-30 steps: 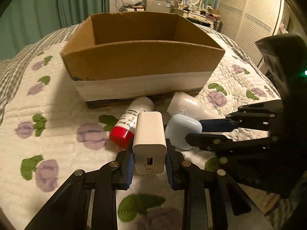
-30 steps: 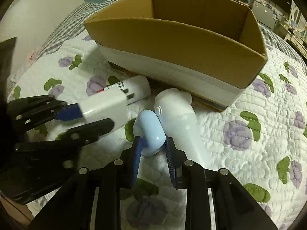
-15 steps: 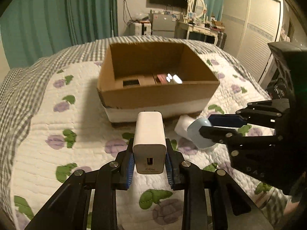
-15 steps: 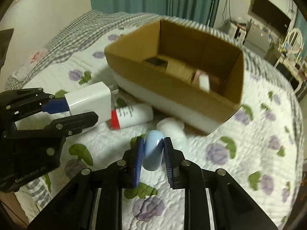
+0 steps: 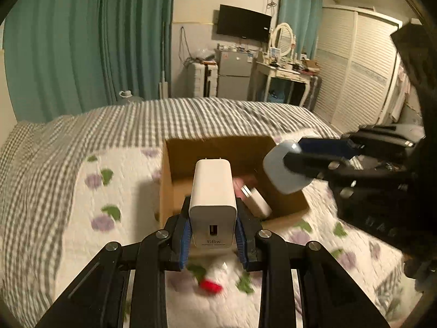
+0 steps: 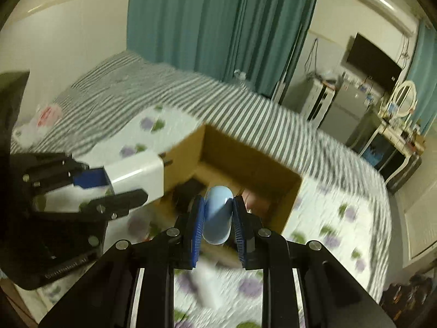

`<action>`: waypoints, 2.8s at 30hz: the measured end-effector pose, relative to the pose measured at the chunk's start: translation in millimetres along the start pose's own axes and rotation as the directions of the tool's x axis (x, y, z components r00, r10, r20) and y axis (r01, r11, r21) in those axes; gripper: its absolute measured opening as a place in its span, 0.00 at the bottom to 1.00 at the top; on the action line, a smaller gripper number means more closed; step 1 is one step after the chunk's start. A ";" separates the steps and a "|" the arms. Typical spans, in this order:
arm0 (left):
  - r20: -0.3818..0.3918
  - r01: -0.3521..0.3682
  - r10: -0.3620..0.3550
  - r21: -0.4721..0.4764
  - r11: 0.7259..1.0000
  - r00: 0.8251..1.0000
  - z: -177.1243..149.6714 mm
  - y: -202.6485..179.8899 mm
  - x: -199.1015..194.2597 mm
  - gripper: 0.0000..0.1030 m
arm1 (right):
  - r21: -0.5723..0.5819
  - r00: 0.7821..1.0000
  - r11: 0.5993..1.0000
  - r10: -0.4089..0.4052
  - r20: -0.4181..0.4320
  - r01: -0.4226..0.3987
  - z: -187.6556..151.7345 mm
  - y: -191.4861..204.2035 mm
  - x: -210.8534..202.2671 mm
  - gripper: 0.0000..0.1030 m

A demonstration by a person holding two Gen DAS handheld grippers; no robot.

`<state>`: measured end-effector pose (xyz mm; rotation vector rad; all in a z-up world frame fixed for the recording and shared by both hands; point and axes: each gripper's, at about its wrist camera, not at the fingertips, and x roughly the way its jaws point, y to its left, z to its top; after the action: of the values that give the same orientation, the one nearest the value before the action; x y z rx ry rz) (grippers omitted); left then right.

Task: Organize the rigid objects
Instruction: 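Lower both held items into the box and open both tools, then grasp the red-capped white bottle with the left tool while the right tool grasps the white plastic bottle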

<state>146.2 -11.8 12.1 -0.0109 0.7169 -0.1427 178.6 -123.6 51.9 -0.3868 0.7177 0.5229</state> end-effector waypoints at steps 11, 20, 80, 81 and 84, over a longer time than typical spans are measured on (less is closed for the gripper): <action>-0.074 -0.009 0.011 0.021 1.000 0.997 24.3 13.1 103.3 0.27 | 0.102 0.998 0.994 -0.029 -0.064 0.035 5.8 -54.3 108.5 0.20; -0.111 -0.002 0.009 0.059 0.998 0.994 16.4 6.0 150.0 0.29 | 0.168 0.993 0.986 0.004 -0.116 0.015 -22.9 -77.6 162.5 0.21; -0.229 -0.114 0.114 0.013 0.993 0.967 -109.9 1.0 83.7 0.65 | 0.145 0.969 0.989 0.066 -0.240 -0.031 -147.8 -2.1 104.2 0.89; -0.233 -0.116 0.117 0.021 0.993 0.965 -111.7 -0.6 86.8 0.65 | 0.148 0.967 0.988 0.073 -0.244 -0.037 -147.9 -0.9 108.6 0.89; -0.223 -0.100 0.105 0.032 0.994 0.969 -116.7 -3.5 93.6 0.65 | 0.154 0.964 0.987 0.089 -0.250 -0.051 -147.4 2.9 121.7 0.85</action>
<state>139.0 -23.2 -136.9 0.0625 0.9400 -0.0521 178.1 -156.8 -136.4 -0.2945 1.0167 0.4881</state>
